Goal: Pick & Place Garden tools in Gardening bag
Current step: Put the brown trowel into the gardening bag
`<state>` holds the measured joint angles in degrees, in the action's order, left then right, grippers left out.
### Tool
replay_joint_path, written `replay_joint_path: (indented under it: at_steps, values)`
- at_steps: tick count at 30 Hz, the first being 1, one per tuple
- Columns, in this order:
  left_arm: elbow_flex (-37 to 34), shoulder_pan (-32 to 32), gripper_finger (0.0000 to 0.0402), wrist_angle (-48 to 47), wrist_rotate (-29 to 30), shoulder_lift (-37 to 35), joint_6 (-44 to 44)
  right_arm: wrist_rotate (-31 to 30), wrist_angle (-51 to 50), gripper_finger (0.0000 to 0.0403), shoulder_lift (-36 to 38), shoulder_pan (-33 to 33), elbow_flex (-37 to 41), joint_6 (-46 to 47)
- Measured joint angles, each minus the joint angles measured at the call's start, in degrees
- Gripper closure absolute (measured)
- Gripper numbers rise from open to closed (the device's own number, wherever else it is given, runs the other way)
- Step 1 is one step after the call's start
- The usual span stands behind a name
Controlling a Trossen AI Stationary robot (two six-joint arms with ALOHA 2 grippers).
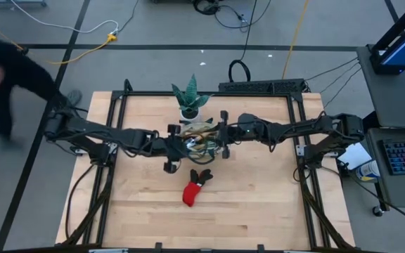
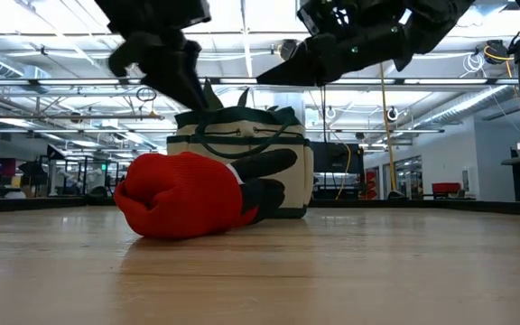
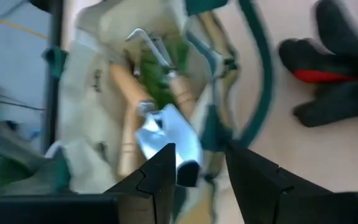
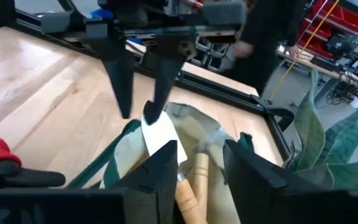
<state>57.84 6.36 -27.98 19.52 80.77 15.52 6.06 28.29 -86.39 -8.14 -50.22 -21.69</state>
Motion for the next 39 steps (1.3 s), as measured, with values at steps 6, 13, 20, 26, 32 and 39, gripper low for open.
replay_joint_path:
  at_steps: [6, 13, 20, 26, 32, 39]
  values:
    - [0.1, 0.5, 0.0254, 1.3, 2.6, 0.8, 2.4, 0.0, -1.5, 0.0272, 0.0, 0.0, 0.0, 0.0]
    - [0.1, 0.4, 0.0254, -1.6, 3.1, 0.8, 1.7, 0.0, -1.6, 0.0273, 0.0, 0.0, 0.0, 0.1]
    - [0.1, 0.3, 0.0269, -2.0, 3.1, 0.8, 1.4, 0.0, -1.6, 0.0275, 0.0, 0.0, 0.0, 0.2]
    - [0.1, 0.3, 0.0352, -2.0, 3.1, 0.8, 1.3, 0.0, -1.6, 0.0273, 0.0, 0.0, 0.0, 1.2]
    - [0.3, 0.3, 0.0388, -1.3, 6.0, 0.7, 0.8, 0.0, -1.6, 0.0273, 0.0, 0.0, 0.0, 1.7]
    - [0.2, 0.3, 0.0395, 0.9, 6.0, 0.7, 1.1, 0.0, -1.6, 0.0273, 0.0, 0.0, 0.0, 2.5]
